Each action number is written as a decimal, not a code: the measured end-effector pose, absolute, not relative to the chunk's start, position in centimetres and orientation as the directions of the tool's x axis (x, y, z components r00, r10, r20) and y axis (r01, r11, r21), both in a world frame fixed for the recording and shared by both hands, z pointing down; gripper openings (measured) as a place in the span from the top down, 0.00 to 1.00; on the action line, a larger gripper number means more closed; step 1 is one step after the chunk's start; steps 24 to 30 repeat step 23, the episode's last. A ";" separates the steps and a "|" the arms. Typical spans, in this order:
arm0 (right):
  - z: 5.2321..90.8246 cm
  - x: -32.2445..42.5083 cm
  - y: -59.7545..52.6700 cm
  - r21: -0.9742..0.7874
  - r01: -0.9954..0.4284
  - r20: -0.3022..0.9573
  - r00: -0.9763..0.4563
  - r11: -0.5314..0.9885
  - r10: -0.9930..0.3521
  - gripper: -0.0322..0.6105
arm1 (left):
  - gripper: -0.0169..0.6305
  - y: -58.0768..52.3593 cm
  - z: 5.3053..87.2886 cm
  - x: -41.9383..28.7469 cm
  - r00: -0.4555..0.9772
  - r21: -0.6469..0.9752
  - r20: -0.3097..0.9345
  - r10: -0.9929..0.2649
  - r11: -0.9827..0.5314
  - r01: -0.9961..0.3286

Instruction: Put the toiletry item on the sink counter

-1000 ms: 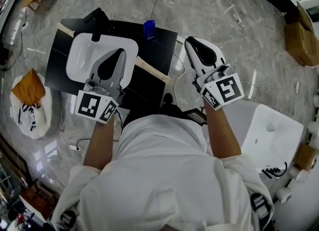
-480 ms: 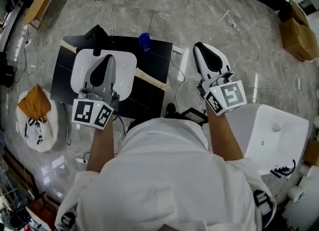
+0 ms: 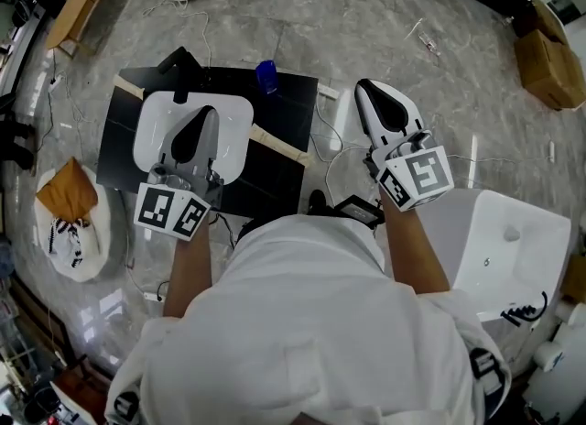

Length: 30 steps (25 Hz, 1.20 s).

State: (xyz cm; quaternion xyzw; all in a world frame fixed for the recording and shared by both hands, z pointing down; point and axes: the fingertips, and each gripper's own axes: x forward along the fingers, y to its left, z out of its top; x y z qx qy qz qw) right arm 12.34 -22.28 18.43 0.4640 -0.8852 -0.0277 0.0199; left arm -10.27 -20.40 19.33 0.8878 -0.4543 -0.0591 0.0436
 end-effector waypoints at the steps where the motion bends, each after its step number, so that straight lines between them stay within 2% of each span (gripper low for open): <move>1: 18.4 12.3 -22.2 0.066 -0.819 0.009 -0.570 0.569 -0.822 0.91 | 0.95 -20.3 19.3 -10.2 0.582 0.133 -0.067 -0.810 -0.586 -0.799; 30: 18.5 12.2 -21.6 0.043 -0.790 0.004 -0.612 0.611 -0.791 0.91 | 0.95 -19.1 20.4 -8.6 0.630 0.177 -0.059 -0.774 -0.629 -0.757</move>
